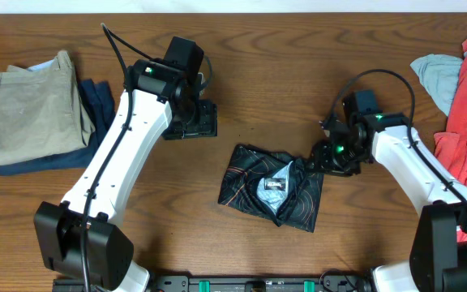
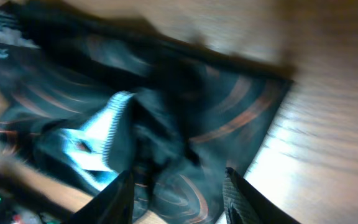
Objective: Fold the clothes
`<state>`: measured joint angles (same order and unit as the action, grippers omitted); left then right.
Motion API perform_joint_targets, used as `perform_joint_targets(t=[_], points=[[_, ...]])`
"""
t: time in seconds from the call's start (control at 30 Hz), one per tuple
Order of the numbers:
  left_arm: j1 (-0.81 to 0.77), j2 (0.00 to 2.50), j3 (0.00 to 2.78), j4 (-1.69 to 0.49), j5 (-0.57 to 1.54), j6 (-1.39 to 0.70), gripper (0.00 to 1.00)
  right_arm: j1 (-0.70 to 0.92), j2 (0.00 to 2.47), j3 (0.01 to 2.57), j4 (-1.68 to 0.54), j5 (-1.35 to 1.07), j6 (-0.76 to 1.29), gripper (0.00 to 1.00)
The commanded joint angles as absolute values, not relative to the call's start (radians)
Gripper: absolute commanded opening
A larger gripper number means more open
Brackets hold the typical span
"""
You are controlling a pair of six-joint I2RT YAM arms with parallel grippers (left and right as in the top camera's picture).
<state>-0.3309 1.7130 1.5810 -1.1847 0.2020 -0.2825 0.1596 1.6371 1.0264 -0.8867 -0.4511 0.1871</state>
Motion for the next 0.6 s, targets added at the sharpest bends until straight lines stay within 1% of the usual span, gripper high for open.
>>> perform_joint_targets(t=[0.0, 0.2, 0.3, 0.47, 0.53, 0.57], points=[[-0.331, 1.719, 1.573, -1.189, 0.190, -0.266, 0.66, 0.199, 1.628, 1.027, -0.859, -0.556, 0.162, 0.44], [-0.331, 1.719, 1.573, -1.189, 0.190, -0.266, 0.66, 0.263, 1.645, 1.026, -0.840, -0.466, 0.225, 0.30], [-0.331, 1.719, 1.573, -1.191, 0.190, -0.266, 0.66, 0.297, 1.669, 1.026, -0.830, -0.427, 0.269, 0.29], [-0.331, 1.719, 1.573, -1.196, 0.190, -0.266, 0.66, 0.329, 1.715, 1.026, -0.803, -0.427, 0.300, 0.29], [-0.331, 1.719, 1.573, -1.196, 0.190, -0.266, 0.66, 0.338, 1.726, 1.026, -0.799, -0.430, 0.303, 0.29], [-0.331, 1.719, 1.573, -1.196, 0.190, -0.266, 0.66, 0.341, 1.729, 1.026, -0.799, -0.430, 0.303, 0.27]])
